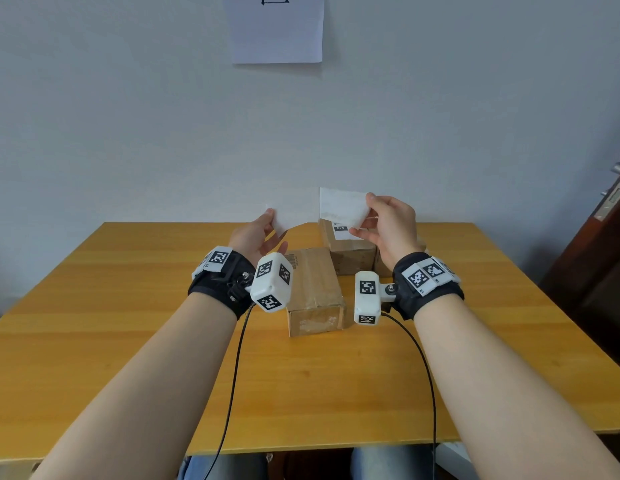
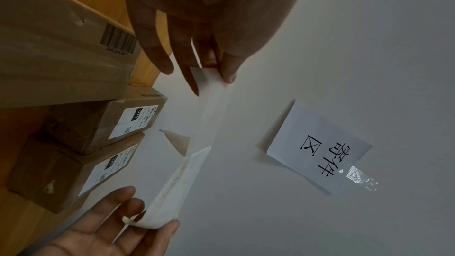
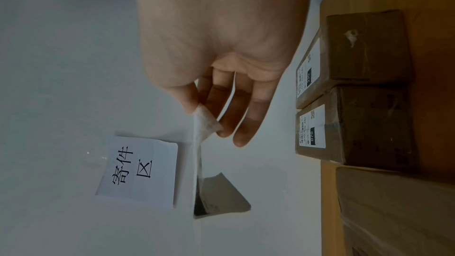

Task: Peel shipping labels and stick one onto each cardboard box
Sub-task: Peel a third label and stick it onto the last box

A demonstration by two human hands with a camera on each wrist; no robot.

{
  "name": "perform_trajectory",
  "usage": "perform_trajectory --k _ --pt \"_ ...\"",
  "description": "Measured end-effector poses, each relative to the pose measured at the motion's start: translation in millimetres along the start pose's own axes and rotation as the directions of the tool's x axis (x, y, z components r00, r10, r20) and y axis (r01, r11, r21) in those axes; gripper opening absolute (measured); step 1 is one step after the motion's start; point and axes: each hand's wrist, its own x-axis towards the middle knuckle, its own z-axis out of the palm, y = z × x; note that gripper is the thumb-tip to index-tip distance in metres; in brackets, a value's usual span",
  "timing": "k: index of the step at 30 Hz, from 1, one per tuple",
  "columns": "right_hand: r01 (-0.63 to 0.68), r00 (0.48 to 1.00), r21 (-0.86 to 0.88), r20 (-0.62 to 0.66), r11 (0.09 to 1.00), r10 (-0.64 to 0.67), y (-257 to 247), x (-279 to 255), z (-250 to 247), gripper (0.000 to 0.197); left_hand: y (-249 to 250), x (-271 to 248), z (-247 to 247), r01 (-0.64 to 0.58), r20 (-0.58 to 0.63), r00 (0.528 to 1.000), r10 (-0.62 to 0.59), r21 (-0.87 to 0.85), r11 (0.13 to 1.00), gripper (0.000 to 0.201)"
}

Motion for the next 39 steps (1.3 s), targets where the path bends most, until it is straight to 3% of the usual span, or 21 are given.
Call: perform_trajectory --k 25,39 --pt "-0.043 0.998 0.042 -0.044 0.998 0.045 2 -2 -3 0.011 1 11 -9 -0.005 -0.036 0.999 0.006 0.033 0.999 0.024" --pt "-0.055 0.997 0.102 -0.046 0.993 0.059 -2 -1 -5 0.011 -1 14 -11 -0.032 -0.121 0.992 0.03 -0.011 0.999 0.02"
